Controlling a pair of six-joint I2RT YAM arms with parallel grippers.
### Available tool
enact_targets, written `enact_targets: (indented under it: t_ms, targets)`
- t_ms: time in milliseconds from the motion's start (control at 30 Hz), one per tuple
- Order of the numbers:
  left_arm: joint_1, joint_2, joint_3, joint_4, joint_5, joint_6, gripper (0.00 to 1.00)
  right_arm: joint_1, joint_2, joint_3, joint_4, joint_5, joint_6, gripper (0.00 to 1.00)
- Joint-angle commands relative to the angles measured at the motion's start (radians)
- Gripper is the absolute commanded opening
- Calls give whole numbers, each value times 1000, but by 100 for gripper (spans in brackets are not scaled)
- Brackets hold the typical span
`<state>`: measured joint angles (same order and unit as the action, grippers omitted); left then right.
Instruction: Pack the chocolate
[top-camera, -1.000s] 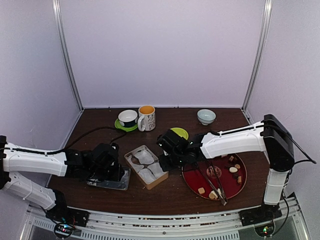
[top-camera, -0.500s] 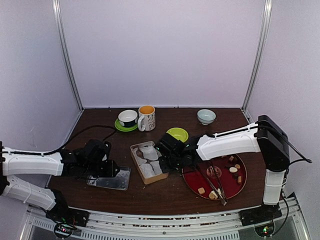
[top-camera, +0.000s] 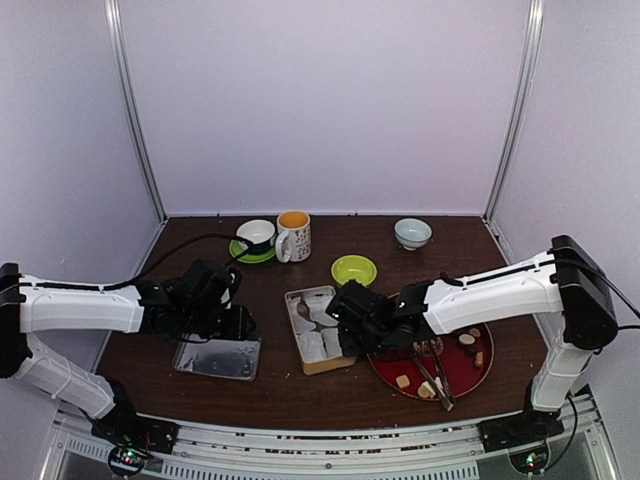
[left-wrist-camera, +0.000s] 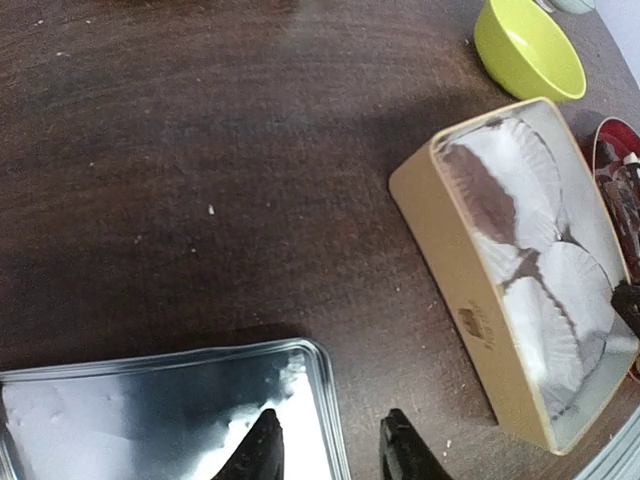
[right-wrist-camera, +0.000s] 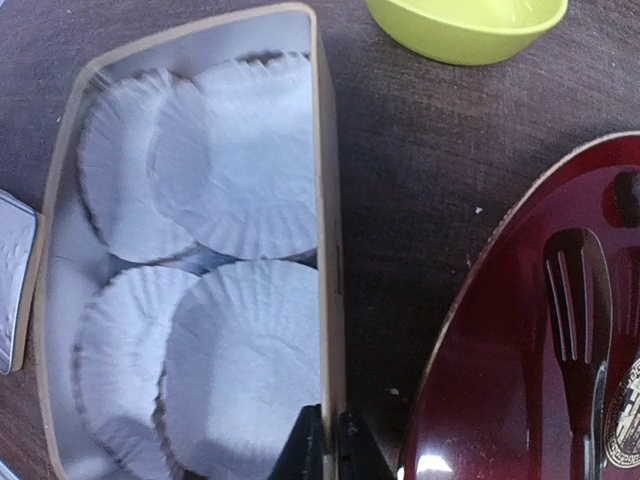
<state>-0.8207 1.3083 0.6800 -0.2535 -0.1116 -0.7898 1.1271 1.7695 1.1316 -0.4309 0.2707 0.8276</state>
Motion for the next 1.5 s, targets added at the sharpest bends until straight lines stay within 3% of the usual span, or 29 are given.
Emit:
enact_targets:
  t_ms: [0, 100, 267, 467, 633, 733, 833, 867, 1000, 1067, 1467]
  targets:
    - [5, 58, 56, 43, 75, 64, 35, 14, -18, -14, -37, 67, 52, 13]
    - [3, 81, 74, 45, 100, 77, 37, 21, -44, -29, -34, 87, 55, 30]
    - [3, 53, 66, 49, 89, 93, 40, 23, -159, -86, -1, 118, 5, 32]
    - [3, -12, 73, -26, -5, 139, 42, 23, -262, -133, -143, 194, -66, 40]
    - [5, -86, 85, -112, -85, 179, 45, 20, -378, -236, -158, 144, -140, 45]
    - [15, -140, 109, -196, -125, 211, 50, 19, -464, -317, -167, 120, -156, 61]
    - [34, -194, 113, -237, -152, 231, 56, 14, -547, -380, -150, 87, -153, 93]
    - [43, -211, 112, -250, -159, 234, 58, 12, -563, -398, -148, 82, -141, 99]
    - [63, -267, 106, -275, -183, 235, 73, 0, -572, -437, -157, 68, -113, 100]
    - [68, -292, 96, -272, -186, 233, 95, -8, -561, -452, -152, 58, -109, 100]
    - [69, -355, 96, -265, -180, 255, 98, -116, -433, -494, -55, -91, -98, 97]
